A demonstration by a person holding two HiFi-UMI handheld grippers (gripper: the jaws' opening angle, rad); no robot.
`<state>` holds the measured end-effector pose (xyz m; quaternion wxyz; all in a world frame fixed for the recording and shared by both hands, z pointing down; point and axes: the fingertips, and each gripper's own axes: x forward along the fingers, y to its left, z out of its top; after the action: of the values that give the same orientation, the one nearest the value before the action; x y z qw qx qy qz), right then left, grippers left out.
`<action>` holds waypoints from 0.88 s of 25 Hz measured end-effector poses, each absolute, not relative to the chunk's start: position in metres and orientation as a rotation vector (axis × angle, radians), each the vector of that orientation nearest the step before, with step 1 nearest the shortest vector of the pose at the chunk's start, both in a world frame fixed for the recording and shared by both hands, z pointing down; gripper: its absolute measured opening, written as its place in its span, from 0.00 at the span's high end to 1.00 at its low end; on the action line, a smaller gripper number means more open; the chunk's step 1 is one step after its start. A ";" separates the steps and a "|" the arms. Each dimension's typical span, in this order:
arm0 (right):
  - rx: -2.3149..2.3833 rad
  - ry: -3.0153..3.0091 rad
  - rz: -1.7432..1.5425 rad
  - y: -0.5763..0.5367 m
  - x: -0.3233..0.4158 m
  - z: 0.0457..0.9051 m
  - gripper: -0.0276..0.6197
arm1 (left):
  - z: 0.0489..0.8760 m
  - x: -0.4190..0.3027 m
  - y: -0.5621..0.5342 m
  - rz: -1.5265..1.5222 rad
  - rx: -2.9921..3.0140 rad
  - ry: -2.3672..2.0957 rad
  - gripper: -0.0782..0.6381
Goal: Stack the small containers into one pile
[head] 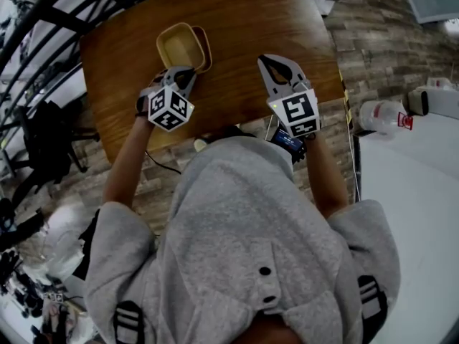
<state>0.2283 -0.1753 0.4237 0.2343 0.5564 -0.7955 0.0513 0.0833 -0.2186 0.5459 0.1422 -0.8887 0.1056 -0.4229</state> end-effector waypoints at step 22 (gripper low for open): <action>1.504 -2.206 0.161 -0.176 0.266 0.431 0.93 | 0.585 0.110 -0.214 -1.365 -2.486 0.096 0.85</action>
<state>0.2658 -0.1760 0.4310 0.2313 0.5469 -0.8025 0.0584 0.1104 -0.2140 0.5853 0.1516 -0.8659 0.0334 -0.4756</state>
